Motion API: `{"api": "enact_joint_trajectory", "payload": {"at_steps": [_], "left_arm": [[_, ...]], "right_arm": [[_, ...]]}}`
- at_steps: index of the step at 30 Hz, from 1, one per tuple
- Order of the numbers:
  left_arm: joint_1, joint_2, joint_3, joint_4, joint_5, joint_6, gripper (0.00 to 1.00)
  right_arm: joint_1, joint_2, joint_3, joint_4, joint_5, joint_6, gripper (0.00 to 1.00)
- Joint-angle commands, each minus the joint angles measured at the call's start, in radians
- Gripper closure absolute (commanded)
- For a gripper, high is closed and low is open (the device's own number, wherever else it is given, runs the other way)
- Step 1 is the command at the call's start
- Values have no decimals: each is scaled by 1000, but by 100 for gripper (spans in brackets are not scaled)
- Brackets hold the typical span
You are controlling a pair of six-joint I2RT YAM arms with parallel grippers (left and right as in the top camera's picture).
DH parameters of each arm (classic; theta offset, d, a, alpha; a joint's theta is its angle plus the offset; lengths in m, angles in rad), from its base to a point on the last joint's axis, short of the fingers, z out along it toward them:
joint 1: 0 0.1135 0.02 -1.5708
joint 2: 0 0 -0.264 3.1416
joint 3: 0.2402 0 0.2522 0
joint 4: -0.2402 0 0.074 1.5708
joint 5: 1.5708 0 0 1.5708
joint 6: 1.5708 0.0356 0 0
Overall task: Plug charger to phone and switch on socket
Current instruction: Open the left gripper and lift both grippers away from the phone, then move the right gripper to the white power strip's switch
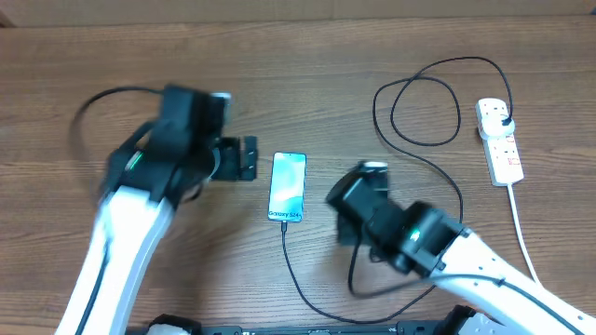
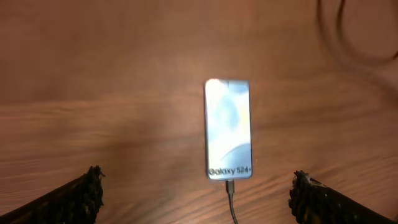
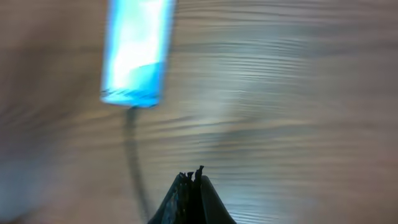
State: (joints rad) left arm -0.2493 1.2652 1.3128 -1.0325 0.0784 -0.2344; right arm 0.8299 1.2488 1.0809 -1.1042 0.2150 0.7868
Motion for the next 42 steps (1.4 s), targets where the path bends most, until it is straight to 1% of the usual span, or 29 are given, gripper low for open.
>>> {"api": "enact_joint_trajectory", "payload": {"at_steps": [1, 4, 7, 12, 15, 18, 20, 22, 26, 33, 38, 42], "left_arm": [[-6, -142, -1, -39, -190, -36, 0], [-6, -249, -1, -89, -269, -36, 0], [-6, -320, -1, -135, -300, -35, 0], [-6, -374, -1, -207, -332, -35, 0], [-6, -370, -1, -233, -332, -35, 0], [-6, -365, -1, -235, -332, -35, 0], [-6, -361, -1, -235, -332, -35, 0], [-10, -356, -1, -235, -328, -35, 0], [-8, -359, -1, -235, -328, -35, 0], [-5, -361, -1, -235, -328, -35, 0], [27, -401, -1, -235, -325, -35, 0], [111, -461, -1, -235, -321, -35, 0]], "right_arm": [[-151, -3, 26, -42, 46, 83, 96], [-329, -3, 26, -66, 45, 73, 96], [-527, -2, 26, -64, 21, 71, 96], [-908, 10, 35, 36, -115, -90, 96], [-1096, 44, 64, 62, -169, -116, 96], [-1233, 107, 106, 81, -201, -116, 96], [-1293, 161, 146, 96, -247, -142, 96], [-1337, 240, 212, 106, -303, -158, 96], [-1355, 389, 345, 94, -344, -172, 96], [-1353, 659, 586, -15, -340, -281, 96], [-1353, 767, 643, -26, -321, -301, 96], [-1345, 806, 643, -5, -309, -324, 96]]}}
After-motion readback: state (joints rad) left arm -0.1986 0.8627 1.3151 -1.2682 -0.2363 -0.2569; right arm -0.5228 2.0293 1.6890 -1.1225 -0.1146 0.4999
